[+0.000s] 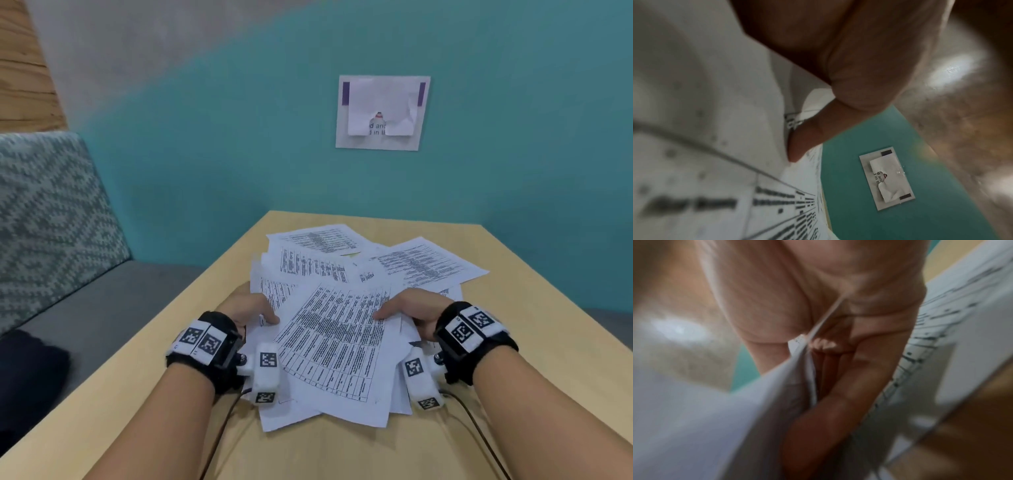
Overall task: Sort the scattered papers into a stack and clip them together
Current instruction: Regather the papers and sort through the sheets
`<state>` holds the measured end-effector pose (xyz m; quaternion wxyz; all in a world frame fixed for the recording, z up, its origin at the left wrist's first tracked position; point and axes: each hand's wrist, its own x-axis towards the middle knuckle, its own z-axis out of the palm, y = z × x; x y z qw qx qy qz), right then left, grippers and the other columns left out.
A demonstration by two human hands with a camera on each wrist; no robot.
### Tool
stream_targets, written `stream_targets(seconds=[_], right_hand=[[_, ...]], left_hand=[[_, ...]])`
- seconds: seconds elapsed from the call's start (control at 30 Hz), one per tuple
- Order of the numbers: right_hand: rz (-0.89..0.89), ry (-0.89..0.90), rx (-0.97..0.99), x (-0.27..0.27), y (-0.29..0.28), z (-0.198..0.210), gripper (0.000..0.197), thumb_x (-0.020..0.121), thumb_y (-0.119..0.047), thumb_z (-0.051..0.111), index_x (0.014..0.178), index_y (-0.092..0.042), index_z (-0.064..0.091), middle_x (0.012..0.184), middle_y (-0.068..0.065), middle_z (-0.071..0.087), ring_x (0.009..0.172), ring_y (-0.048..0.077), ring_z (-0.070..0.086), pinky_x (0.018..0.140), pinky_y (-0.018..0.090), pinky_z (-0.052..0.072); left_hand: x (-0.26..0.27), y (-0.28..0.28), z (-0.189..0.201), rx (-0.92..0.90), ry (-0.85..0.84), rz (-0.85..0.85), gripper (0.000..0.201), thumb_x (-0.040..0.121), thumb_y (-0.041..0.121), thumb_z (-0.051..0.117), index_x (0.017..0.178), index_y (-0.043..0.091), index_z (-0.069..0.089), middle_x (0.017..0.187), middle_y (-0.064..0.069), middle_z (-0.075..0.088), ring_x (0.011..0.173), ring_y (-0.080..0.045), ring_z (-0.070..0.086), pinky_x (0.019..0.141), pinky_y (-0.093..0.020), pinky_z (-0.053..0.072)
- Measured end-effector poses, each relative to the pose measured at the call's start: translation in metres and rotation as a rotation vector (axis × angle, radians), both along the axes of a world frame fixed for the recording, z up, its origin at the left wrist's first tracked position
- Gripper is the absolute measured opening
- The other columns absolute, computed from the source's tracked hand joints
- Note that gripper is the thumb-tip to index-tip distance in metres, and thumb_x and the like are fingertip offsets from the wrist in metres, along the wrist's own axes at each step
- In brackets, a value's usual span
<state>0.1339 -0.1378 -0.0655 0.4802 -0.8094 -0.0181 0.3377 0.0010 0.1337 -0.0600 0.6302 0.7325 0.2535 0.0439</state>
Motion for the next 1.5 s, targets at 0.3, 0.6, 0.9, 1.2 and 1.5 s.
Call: stream_targets(seconds=[0.3, 0.6, 0.9, 1.2, 1.5], right_hand=[[-0.121, -0.198, 0.404, 0.026, 0.007, 0.022, 0.102, 0.024, -0.018, 0.100, 0.117, 0.004, 0.065, 0.116, 0.026, 0.071, 0.101, 0.037, 0.070, 0.094, 0.045, 0.055], [-0.129, -0.361, 0.580, 0.033, -0.001, 0.049, 0.034, 0.073, 0.006, 0.079, 0.106, 0.001, 0.072, 0.098, 0.014, 0.077, 0.090, 0.032, 0.073, 0.089, 0.047, 0.058], [-0.494, -0.926, 0.643, 0.024, -0.006, 0.082, 0.018, 0.090, -0.019, 0.075, 0.075, -0.019, 0.064, 0.072, -0.010, 0.063, 0.067, 0.011, 0.060, 0.062, 0.018, 0.044], [-0.449, -0.752, 0.538, 0.037, -0.010, 0.060, 0.011, 0.086, -0.002, 0.074, 0.092, -0.011, 0.071, 0.093, 0.004, 0.073, 0.088, 0.021, 0.066, 0.080, 0.029, 0.051], [-0.482, -0.843, 0.631, 0.032, -0.005, 0.067, 0.014, 0.098, -0.026, 0.065, 0.089, -0.016, 0.069, 0.083, -0.008, 0.067, 0.073, 0.011, 0.061, 0.074, 0.025, 0.049]], left_hand=[[0.000, 0.002, 0.016, 0.066, -0.382, 0.174, 0.041, 0.081, -0.019, 0.066, 0.109, 0.010, 0.071, 0.101, -0.008, 0.079, 0.096, -0.033, 0.070, 0.076, -0.045, 0.059], [0.012, -0.026, 0.048, 0.163, -0.547, 0.195, 0.012, 0.083, -0.022, 0.064, 0.083, -0.010, 0.064, 0.057, 0.002, 0.070, 0.054, -0.011, 0.068, 0.049, -0.019, 0.051], [0.086, -0.064, 0.086, 0.192, -0.778, 0.256, 0.039, 0.084, -0.015, 0.067, 0.117, 0.005, 0.067, 0.102, -0.001, 0.074, 0.092, -0.016, 0.073, 0.083, -0.032, 0.061], [0.107, -0.067, 0.051, 0.113, -0.634, 0.221, 0.044, 0.083, -0.023, 0.057, 0.105, 0.015, 0.065, 0.095, 0.007, 0.071, 0.090, -0.017, 0.070, 0.074, -0.026, 0.056], [0.108, -0.064, 0.062, 0.036, -0.648, 0.233, 0.038, 0.084, -0.020, 0.062, 0.111, 0.007, 0.068, 0.097, 0.003, 0.074, 0.083, -0.011, 0.071, 0.061, -0.021, 0.057]])
